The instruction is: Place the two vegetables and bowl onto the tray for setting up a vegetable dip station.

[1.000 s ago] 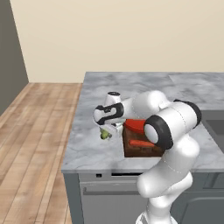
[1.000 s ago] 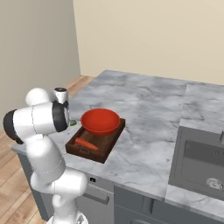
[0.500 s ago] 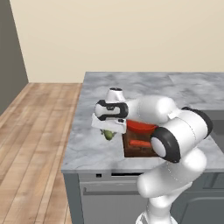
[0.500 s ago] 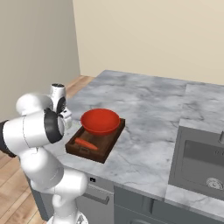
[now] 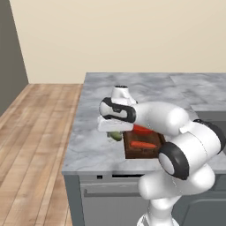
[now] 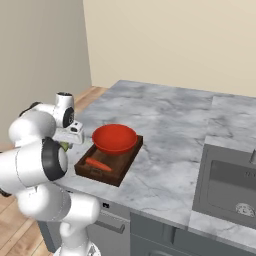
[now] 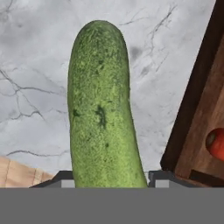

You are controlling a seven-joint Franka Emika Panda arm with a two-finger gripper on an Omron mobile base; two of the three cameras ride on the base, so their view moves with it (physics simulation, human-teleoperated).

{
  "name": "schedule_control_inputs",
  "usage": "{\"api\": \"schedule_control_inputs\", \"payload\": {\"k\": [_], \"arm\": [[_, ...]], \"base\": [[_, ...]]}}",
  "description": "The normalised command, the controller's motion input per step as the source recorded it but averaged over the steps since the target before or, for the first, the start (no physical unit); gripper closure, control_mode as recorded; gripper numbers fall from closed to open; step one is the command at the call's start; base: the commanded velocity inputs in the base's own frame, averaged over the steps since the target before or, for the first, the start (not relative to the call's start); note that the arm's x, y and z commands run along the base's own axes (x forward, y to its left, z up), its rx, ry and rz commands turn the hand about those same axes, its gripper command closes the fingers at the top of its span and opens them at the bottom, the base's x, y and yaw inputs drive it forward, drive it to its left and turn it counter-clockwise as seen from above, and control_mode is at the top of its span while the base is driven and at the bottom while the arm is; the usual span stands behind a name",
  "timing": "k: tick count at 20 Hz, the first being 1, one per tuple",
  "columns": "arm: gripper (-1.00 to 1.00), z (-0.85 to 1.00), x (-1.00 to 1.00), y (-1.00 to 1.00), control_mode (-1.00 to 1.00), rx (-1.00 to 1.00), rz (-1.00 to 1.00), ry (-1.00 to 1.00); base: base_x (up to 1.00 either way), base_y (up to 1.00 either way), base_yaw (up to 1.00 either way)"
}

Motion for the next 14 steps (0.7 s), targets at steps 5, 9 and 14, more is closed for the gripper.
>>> {"api": "schedule_control_inputs", "payload": {"k": [5, 9, 14], "arm": [[1.0, 0.18, -0.17, -0.22, -1.0, 0.0, 0.32, -0.01], [1.0, 0.16, -0.23, -0.23, -1.0, 0.0, 0.35, -0.04], [1.0, 0.12, -0.22, -0.28, -1.0, 0.0, 0.36, -0.08]], "base": [[0.0, 0.0, 0.0], [0.0, 0.0, 0.0], [0.0, 0.0, 0.0]]}}
